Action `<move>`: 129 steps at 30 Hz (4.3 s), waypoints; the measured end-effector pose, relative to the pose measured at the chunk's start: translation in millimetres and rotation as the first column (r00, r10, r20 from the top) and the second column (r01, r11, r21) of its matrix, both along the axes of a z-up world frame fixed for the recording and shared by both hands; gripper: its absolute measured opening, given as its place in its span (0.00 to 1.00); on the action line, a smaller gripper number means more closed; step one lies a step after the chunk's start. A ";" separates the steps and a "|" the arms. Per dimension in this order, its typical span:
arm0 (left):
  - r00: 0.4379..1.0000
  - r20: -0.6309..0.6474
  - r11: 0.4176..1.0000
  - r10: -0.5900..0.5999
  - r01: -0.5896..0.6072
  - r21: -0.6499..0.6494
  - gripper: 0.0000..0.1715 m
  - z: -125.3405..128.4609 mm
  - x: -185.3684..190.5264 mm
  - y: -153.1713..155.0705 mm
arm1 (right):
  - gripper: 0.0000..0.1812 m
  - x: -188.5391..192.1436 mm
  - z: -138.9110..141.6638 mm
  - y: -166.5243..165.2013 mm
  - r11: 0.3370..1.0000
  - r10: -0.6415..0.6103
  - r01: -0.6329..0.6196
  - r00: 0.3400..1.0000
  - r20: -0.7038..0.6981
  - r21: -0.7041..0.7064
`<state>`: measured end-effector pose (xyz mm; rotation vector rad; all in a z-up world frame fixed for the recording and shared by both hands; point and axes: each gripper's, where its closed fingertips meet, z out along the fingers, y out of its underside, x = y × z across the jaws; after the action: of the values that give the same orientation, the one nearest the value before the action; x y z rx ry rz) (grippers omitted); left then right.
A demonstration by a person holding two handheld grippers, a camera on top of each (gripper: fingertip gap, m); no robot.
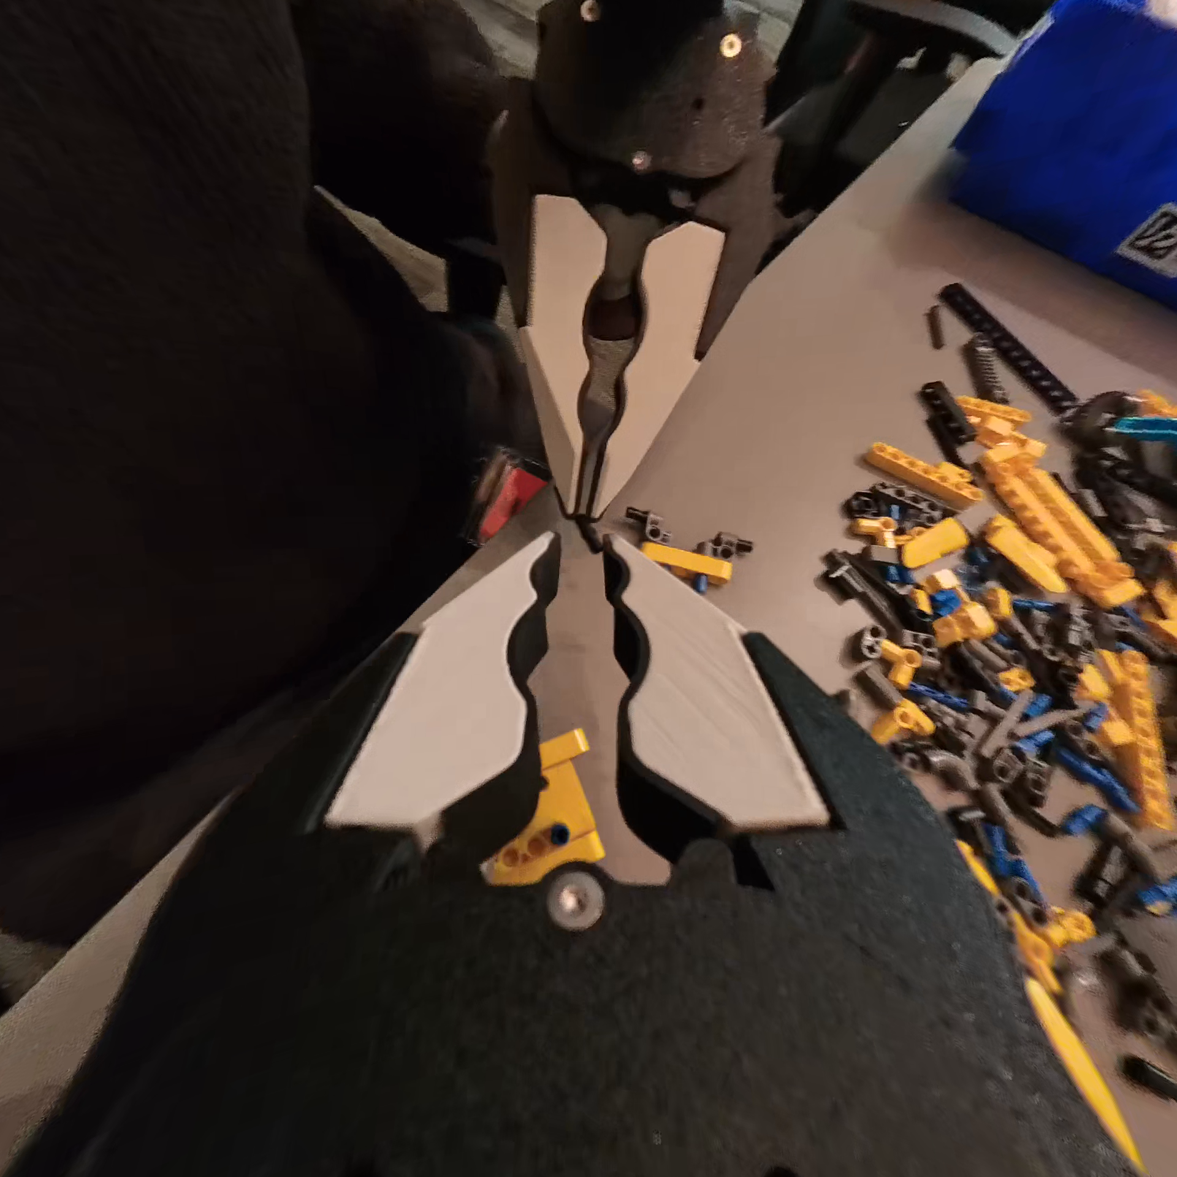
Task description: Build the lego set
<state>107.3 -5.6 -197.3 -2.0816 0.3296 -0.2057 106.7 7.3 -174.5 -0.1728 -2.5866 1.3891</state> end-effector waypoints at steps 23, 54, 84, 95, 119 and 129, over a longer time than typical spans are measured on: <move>0.999 -0.021 0.999 -0.033 0.034 0.029 0.00 -1.7 5.6 2.8 | 0.06 -24.3 8.5 45.7 0.966 -0.240 0.249 0.964 -0.116 0.071; 0.995 0.055 0.995 0.086 -0.089 0.036 0.06 21.6 -13.4 49.2 | 0.10 -13.1 -49.4 98.8 0.832 -0.541 0.469 0.804 0.246 0.297; 0.995 0.038 0.992 0.096 -0.099 0.083 0.06 21.5 -19.3 45.8 | 0.03 -16.3 -49.0 85.6 0.881 -0.437 0.397 0.891 0.124 0.257; 0.991 0.032 0.991 0.131 -0.132 0.015 0.10 16.5 -35.3 28.3 | 0.03 -39.2 -16.0 41.5 0.903 -0.395 0.401 0.916 -0.068 0.153; 0.998 -0.053 0.972 -0.029 0.016 -0.235 0.39 -26.7 -45.4 17.1 | 0.02 -25.2 -43.2 2.9 0.916 -0.353 0.303 0.920 0.171 0.262; 0.991 -0.121 0.977 -0.062 0.035 -0.209 0.23 -25.8 -44.9 13.9 | 0.02 -26.4 -49.6 5.0 0.909 -0.362 0.305 0.916 0.172 0.285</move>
<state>62.4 8.3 -223.2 -2.2995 0.4527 -0.1422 80.3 12.3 -224.1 -0.7338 -2.7094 0.9561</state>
